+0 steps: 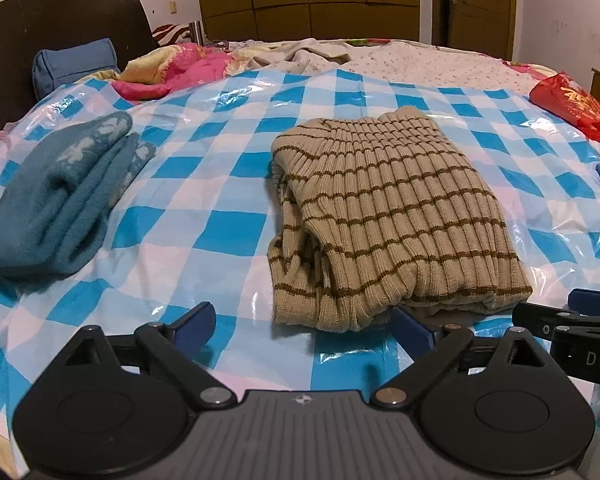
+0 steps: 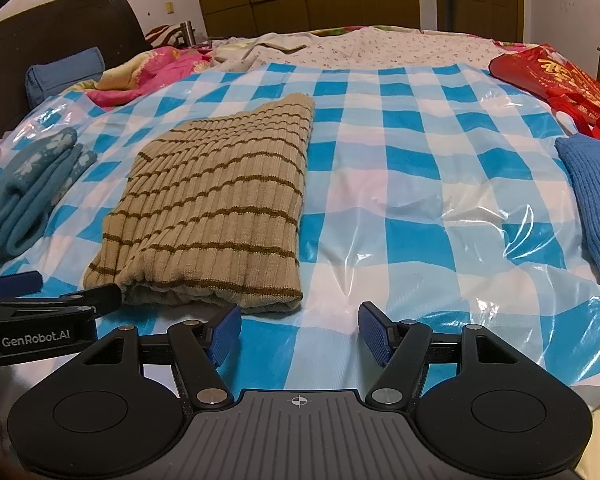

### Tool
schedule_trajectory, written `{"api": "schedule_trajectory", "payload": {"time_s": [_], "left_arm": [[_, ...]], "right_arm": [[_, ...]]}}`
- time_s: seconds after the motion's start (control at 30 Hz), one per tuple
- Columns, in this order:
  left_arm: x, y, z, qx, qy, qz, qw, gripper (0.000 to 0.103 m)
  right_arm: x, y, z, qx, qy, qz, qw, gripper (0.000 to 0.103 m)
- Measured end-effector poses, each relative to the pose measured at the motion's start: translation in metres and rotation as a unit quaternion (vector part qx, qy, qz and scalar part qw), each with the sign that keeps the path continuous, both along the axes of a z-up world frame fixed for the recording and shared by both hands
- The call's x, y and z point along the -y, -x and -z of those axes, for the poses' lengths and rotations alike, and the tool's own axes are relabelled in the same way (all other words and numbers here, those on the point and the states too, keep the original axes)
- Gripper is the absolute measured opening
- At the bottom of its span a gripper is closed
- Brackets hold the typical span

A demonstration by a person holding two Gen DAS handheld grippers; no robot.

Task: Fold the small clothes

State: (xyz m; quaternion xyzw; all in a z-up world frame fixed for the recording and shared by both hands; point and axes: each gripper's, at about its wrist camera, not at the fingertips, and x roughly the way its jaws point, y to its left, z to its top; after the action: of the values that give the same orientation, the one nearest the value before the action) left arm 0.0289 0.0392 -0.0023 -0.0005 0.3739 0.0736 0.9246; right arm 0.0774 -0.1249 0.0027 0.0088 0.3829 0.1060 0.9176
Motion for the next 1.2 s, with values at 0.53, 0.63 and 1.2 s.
{"api": "schedule_trajectory", "payload": {"time_s": [0.53, 0.63, 1.2], "left_arm": [[0.002, 0.000, 0.001, -0.012, -0.003, -0.010, 0.9999, 0.103], [0.003, 0.001, 0.002, -0.014, -0.004, -0.009, 0.9999, 0.103], [0.005, 0.000, 0.004, -0.029, -0.005, -0.007, 0.9995, 0.103]], "right_arm": [[0.003, 0.005, 0.001, 0.002, 0.000, 0.000, 1.000, 0.067], [0.003, 0.006, 0.002, 0.002, 0.000, 0.000, 1.000, 0.067], [-0.001, 0.012, 0.003, 0.002, 0.002, -0.009, 1.000, 0.071]]}}
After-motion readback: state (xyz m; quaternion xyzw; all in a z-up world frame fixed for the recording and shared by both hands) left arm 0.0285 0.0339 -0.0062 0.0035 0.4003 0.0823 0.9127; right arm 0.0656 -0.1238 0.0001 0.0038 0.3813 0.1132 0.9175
